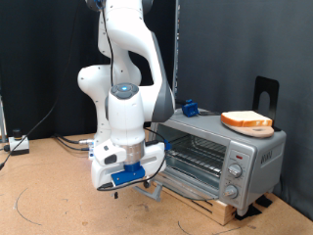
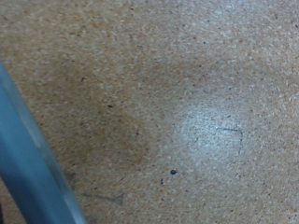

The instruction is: Make a piece of toast with the oven

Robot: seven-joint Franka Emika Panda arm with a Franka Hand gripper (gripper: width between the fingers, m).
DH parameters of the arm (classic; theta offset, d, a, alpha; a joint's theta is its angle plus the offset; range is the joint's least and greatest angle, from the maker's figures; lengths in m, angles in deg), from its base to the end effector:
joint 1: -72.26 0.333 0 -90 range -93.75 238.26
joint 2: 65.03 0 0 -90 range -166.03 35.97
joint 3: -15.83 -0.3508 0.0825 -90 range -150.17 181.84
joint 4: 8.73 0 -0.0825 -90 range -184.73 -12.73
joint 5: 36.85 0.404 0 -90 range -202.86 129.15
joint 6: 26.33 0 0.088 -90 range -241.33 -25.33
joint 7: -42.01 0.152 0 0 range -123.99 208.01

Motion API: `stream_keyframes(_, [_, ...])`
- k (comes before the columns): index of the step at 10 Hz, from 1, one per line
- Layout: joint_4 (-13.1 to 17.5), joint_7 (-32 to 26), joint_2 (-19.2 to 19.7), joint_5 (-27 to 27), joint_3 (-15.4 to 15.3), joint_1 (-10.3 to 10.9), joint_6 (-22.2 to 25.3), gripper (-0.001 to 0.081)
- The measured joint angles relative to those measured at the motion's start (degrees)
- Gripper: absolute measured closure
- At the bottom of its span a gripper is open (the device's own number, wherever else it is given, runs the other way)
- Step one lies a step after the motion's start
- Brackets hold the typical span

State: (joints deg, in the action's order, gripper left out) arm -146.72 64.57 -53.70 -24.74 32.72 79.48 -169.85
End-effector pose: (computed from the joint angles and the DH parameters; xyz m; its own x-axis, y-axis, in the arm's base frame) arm 0.4934 -0.0849 0.1997 0.7379 -0.6666 -0.1053 -0.6714 -0.7410 -0.0131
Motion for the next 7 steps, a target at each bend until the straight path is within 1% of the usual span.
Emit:
stream_keyframes(4, [2.3,2.2,5.3,-1.7,0.1,0.1,-0.6,-0.0002])
stream_keyframes(7, [2.8,4.1,9.7,-1.7,0.1,0.4,-4.1,-0.0002])
